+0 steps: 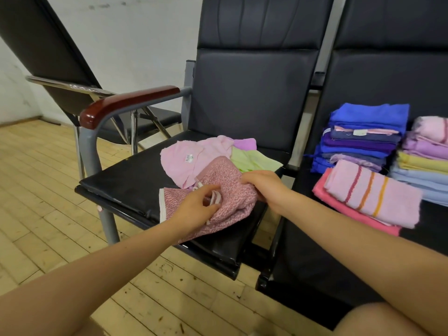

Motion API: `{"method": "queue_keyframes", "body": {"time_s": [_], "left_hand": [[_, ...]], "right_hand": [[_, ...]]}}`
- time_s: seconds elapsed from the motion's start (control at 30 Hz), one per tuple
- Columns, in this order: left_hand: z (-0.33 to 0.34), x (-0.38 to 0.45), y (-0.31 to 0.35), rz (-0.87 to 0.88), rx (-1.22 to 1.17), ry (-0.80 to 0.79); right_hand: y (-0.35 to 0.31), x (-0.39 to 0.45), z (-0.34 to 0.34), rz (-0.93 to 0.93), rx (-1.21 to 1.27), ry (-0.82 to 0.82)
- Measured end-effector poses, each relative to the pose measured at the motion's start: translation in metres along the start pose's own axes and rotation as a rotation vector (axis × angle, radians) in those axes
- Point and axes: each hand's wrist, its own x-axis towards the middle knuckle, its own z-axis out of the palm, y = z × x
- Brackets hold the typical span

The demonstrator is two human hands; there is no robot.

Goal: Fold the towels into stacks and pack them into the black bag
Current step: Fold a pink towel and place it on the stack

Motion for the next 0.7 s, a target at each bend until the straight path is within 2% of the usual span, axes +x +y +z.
{"method": "queue_keyframes", "body": {"time_s": [0.1,0.17,0.23,0.33,0.5,0.6,0.7], "left_hand": [[-0.003,0.001,0.001,-0.059,0.0,-0.029],[-0.008,0.003,-0.004,-0.097,0.031,0.039],[-0.015,0.003,-0.009,-0.186,-0.034,0.131],[-0.028,-0.001,-0.014,-0.381,-0.421,0.159],[-0.049,-0.01,-0.01,-0.465,-0.841,0.066],[-0.055,-0.012,-0.009,-0.489,-0.925,0.032],[-0.059,-0.013,-0.009,-0.564,-0.868,0.043]], "right_hand": [[0.003,-0.001,0.002,0.037,0.071,-0.063],[0.008,-0.004,0.007,0.055,0.081,-0.102],[0.01,-0.006,0.014,0.086,0.116,-0.145],[0.007,-0.008,0.023,0.133,0.262,-0.239],[-0.001,-0.015,0.051,0.06,0.387,-0.428],[0.001,-0.017,0.065,0.003,0.288,-0.493],[0.014,-0.015,0.075,-0.119,0.021,-0.355]]}}
